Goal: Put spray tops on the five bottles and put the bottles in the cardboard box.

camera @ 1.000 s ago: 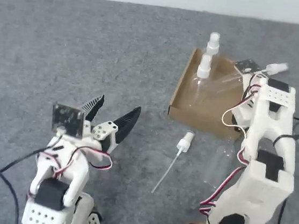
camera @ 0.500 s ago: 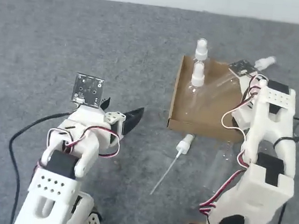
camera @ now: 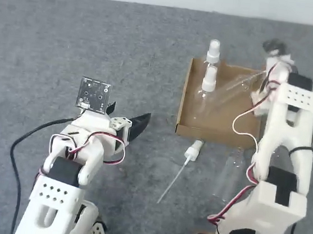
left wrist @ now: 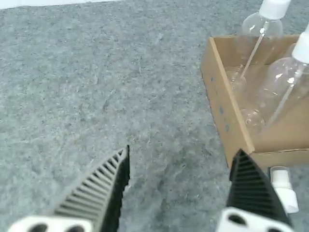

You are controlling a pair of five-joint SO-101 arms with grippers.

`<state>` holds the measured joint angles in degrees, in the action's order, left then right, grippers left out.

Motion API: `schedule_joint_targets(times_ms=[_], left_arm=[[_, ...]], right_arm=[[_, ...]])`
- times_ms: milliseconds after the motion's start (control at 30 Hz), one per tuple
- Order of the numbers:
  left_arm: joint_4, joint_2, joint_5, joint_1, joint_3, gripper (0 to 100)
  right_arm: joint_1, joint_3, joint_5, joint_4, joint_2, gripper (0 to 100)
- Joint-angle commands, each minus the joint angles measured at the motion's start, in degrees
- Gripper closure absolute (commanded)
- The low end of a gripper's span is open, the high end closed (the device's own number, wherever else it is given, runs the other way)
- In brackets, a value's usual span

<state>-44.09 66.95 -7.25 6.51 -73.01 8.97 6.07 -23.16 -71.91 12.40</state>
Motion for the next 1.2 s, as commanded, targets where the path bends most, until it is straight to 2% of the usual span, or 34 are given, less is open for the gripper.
schedule_joint_targets(times_ms=[0,200,333,567,967,1167], left_arm=[[2.02,-0.09,0.53,-0.09,2.24,69],[1.85,-0.09,0.53,-0.09,2.24,69],[1.85,-0.09,0.53,-0.09,2.24,69],[1.85,-0.09,0.53,-0.09,2.24,69],[1.85,-0.09,0.53,-0.09,2.24,69],[1.85,-0.09,0.53,-0.09,2.24,69]], right_arm=[[-4.18,7.91,11.43,-1.27,-3.38,77.8],[-8.75,10.55,30.59,4.09,3.65,77.8],[-8.48,10.64,41.93,9.54,8.4,77.8],[-6.55,10.64,46.33,14.81,11.91,77.7],[-7.16,10.64,46.59,14.99,13.32,77.8],[-7.69,10.73,53.8,14.99,12.88,77.5]])
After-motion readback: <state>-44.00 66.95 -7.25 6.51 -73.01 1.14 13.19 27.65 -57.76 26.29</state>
